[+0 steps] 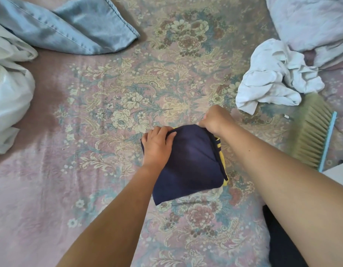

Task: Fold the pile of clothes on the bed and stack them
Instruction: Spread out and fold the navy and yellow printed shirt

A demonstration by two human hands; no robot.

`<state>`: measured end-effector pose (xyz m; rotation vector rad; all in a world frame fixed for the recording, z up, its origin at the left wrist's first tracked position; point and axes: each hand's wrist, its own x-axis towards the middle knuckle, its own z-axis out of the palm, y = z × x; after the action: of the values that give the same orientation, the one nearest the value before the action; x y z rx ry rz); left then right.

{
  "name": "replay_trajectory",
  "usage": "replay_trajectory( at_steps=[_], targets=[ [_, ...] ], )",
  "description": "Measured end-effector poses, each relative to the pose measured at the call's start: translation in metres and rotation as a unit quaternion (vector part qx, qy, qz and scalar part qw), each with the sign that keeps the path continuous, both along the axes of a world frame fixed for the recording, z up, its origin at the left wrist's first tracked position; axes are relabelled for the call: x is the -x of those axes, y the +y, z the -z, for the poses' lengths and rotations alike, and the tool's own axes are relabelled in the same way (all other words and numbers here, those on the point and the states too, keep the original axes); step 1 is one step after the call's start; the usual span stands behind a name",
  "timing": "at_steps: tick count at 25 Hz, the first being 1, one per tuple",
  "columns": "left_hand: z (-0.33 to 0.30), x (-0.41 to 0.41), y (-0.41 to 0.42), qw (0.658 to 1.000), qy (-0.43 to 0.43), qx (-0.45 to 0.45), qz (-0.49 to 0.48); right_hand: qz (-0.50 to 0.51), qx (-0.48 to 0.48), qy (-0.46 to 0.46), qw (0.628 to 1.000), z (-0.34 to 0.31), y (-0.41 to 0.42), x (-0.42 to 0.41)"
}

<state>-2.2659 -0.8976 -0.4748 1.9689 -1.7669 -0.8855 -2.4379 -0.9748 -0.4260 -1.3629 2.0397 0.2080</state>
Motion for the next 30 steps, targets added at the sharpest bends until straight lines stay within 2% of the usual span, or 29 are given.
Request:
replay_trajectory(
  at_steps=[3, 5, 8, 12, 16, 19, 23, 25, 27, 30],
  targets=[
    [-0.002, 0.002, 0.004, 1.000, 0.015, 0.019, -0.008, -0.006, 0.019, -0.091, 0.996, 0.000, 0.003, -0.002],
    [-0.003, 0.002, 0.004, 1.000, 0.018, 0.023, -0.005, 0.024, -0.020, -0.130, 0.991, -0.001, 0.002, -0.004],
    [-0.005, 0.001, 0.003, 0.999, 0.031, 0.019, -0.007, 0.076, -0.047, -0.102, 0.991, 0.000, -0.001, 0.000],
    [-0.004, 0.000, 0.003, 0.999, 0.030, 0.023, -0.006, 0.040, -0.058, -0.044, 0.997, -0.006, 0.001, -0.005],
    [-0.007, 0.001, 0.003, 0.999, 0.029, 0.014, -0.001, 0.076, -0.061, -0.005, 0.995, -0.005, 0.000, -0.007],
    [-0.006, -0.001, 0.001, 0.999, 0.036, 0.007, 0.001, 0.061, -0.059, -0.003, 0.996, -0.004, 0.004, -0.008],
    [-0.007, -0.002, 0.002, 1.000, 0.027, -0.005, 0.005, 0.014, 0.007, -0.102, 0.995, -0.006, 0.009, 0.002],
    [-0.007, -0.006, -0.002, 1.000, 0.013, -0.003, 0.013, -0.032, 0.096, -0.085, 0.991, -0.009, 0.010, 0.012],
    [-0.005, -0.009, -0.008, 0.999, -0.011, -0.013, 0.028, -0.019, 0.152, -0.060, 0.986, -0.005, 0.018, 0.016],
    [-0.003, -0.013, -0.009, 0.997, -0.030, -0.065, 0.015, 0.053, 0.103, -0.094, 0.989, 0.004, 0.030, 0.007]
  ],
)
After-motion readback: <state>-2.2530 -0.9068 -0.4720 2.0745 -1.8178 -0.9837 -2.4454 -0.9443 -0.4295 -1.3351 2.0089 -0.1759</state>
